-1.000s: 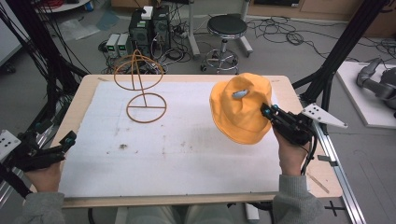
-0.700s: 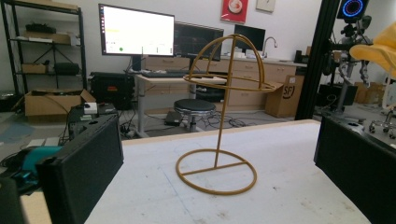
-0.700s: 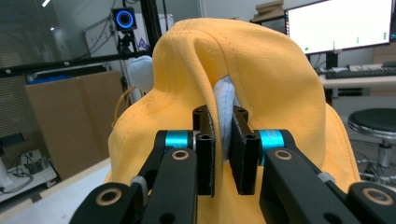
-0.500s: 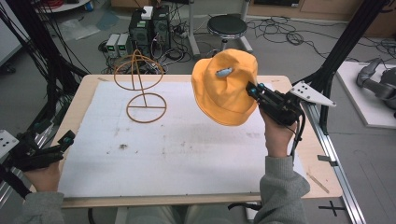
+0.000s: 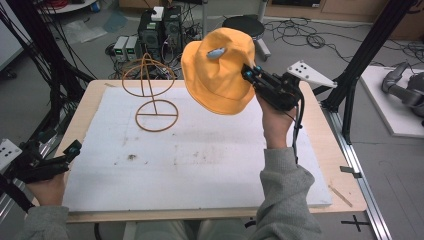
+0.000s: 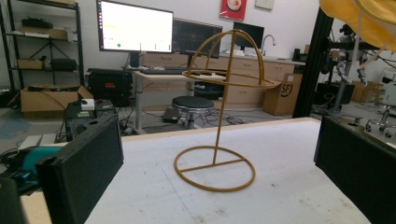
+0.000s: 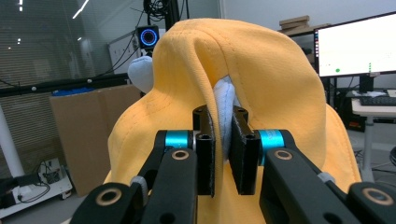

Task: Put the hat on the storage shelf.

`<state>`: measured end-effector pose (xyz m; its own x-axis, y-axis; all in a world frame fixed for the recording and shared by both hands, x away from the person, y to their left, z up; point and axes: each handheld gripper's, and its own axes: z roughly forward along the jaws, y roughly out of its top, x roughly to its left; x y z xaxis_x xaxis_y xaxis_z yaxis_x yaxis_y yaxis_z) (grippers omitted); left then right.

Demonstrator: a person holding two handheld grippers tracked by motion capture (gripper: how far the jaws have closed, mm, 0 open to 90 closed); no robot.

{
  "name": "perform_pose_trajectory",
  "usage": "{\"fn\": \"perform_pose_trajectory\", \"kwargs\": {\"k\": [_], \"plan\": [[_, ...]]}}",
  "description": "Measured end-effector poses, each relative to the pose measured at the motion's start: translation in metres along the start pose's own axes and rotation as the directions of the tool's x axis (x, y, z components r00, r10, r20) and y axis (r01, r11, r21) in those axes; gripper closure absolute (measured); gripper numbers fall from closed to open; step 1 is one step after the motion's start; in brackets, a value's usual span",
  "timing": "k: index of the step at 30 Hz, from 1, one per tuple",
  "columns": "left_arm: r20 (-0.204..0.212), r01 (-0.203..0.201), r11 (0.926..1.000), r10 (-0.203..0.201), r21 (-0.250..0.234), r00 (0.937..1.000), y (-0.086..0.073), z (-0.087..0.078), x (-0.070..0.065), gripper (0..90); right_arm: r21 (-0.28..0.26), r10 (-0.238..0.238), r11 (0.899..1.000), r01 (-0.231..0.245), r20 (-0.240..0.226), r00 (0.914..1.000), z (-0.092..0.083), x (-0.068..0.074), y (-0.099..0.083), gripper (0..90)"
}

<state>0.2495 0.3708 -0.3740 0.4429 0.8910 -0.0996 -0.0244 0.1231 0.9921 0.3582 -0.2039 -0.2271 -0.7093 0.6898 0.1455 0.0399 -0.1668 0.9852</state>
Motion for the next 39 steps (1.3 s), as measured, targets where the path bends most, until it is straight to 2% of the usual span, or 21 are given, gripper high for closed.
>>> {"fn": "perform_pose_trajectory", "kwargs": {"k": [1, 2, 3, 4, 5, 8, 9, 11, 12, 14, 15, 16, 20, 22, 27, 28, 30, 31, 32, 36, 39], "plan": [[0.003, 0.005, 1.0000, -0.005, 0.001, 1.0000, 0.000, 0.000, 0.001, 1.7, 0.000, 0.000, 1.000, 0.000, 0.000, 1.0000, 0.000, 0.000, 0.000, 82.8], [0.004, 0.009, 1.0000, -0.009, 0.002, 1.0000, -0.001, 0.000, 0.001, 1.7, 0.001, 0.000, 1.000, 0.000, -0.006, 1.0000, 0.010, 0.003, 0.003, 82.8], [0.006, 0.015, 0.9999, -0.015, 0.004, 0.9999, -0.001, 0.001, 0.002, 1.7, 0.001, 0.000, 1.000, 0.000, -0.006, 1.0000, 0.010, 0.003, 0.003, 82.8], [0.008, 0.017, 0.9998, -0.018, 0.006, 0.9998, -0.001, 0.001, 0.003, 1.7, 0.003, 0.001, 1.000, -0.001, -0.013, 0.9999, 0.022, 0.006, 0.005, 82.8], [0.008, 0.016, 0.9998, -0.016, 0.008, 0.9998, -0.001, 0.001, 0.003, 1.7, 0.003, 0.001, 1.000, -0.001, -0.013, 0.9999, 0.022, 0.006, 0.005, 82.8], [0.010, 0.015, 0.9999, -0.015, 0.007, 0.9998, -0.001, 0.001, 0.002, 1.7, 0.004, 0.004, 1.000, -0.004, -0.026, 0.9996, 0.039, 0.010, 0.008, 82.8], [0.011, 0.015, 0.9999, -0.015, 0.007, 0.9998, -0.001, 0.001, 0.003, 1.7, 0.011, 0.003, 1.000, -0.003, -0.031, 0.9995, 0.051, 0.013, 0.010, 82.8], [0.013, 0.017, 0.9998, -0.017, 0.007, 0.9998, -0.001, 0.001, 0.003, 1.7, 0.013, 0.008, 1.000, -0.008, -0.033, 0.9994, 0.057, 0.015, 0.011, 82.8], [0.014, 0.017, 0.9998, -0.018, 0.007, 0.9998, -0.001, 0.001, 0.003, 1.7, 0.016, 0.013, 1.000, -0.013, -0.040, 0.9991, 0.069, 0.017, 0.012, 82.8], [0.013, 0.019, 0.9998, -0.020, 0.004, 0.9997, -0.001, 0.001, 0.003, 1.7, 0.017, 0.016, 1.000, -0.015, -0.043, 0.9989, 0.073, 0.018, 0.013, 82.8], [0.015, 0.019, 0.9998, -0.019, 0.005, 0.9997, -0.001, 0.000, 0.003, 1.7, 0.022, 0.029, 0.999, -0.028, -0.052, 0.9982, 0.085, 0.020, 0.012, 82.8], [0.015, 0.018, 0.9998, -0.018, 0.004, 0.9997, -0.001, 0.000, 0.003, 1.7, 0.022, 0.029, 0.999, -0.028, -0.052, 0.9982, 0.085, 0.020, 0.012, 82.8], [0.012, 0.025, 0.9997, -0.025, 0.002, 0.9996, -0.001, 0.000, 0.005, 1.7, 0.035, 0.044, 0.999, -0.041, -0.073, 0.9964, 0.109, 0.026, 0.010, 82.8], [0.011, 0.026, 0.9997, -0.026, 0.002, 0.9996, -0.001, 0.000, 0.005, 1.7, 0.037, 0.046, 0.998, -0.043, -0.077, 0.9959, 0.112, 0.027, 0.010, 82.8], [0.011, 0.031, 0.9995, -0.031, 0.001, 0.9995, -0.002, 0.000, 0.006, 1.7, 0.050, 0.059, 0.997, -0.055, -0.098, 0.9934, 0.135, 0.033, 0.004, 82.7], [0.012, 0.030, 0.9996, -0.030, 0.000, 0.9995, -0.002, -0.001, 0.007, 1.7, 0.064, 0.066, 0.996, -0.059, -0.102, 0.9926, 0.144, 0.035, 0.000, 82.7], [0.010, 0.029, 0.9996, -0.029, -0.002, 0.9995, -0.001, -0.002, 0.007, 1.7, 0.072, 0.069, 0.995, -0.061, -0.107, 0.9919, 0.148, 0.036, -0.001, 82.7], [0.009, 0.031, 0.9995, -0.031, -0.004, 0.9995, -0.001, -0.002, 0.008, 1.7, 0.081, 0.073, 0.995, -0.064, -0.112, 0.9910, 0.157, 0.039, -0.005, 82.7], [0.008, 0.032, 0.9995, -0.032, -0.005, 0.9994, -0.001, -0.003, 0.008, 1.7, 0.081, 0.073, 0.995, -0.064, -0.112, 0.9910, 0.157, 0.039, -0.005, 82.7], [0.003, 0.035, 0.9993, -0.035, -0.009, 0.9994, -0.001, -0.004, 0.010, 1.7, 0.109, 0.083, 0.992, -0.070, -0.124, 0.9887, 0.178, 0.044, -0.014, 82.7], [0.001, 0.036, 0.9993, -0.036, -0.007, 0.9993, -0.001, -0.004, 0.011, 1.7, 0.120, 0.087, 0.990, -0.072, -0.128, 0.9879, 0.186, 0.046, -0.018, 82.7]]}}
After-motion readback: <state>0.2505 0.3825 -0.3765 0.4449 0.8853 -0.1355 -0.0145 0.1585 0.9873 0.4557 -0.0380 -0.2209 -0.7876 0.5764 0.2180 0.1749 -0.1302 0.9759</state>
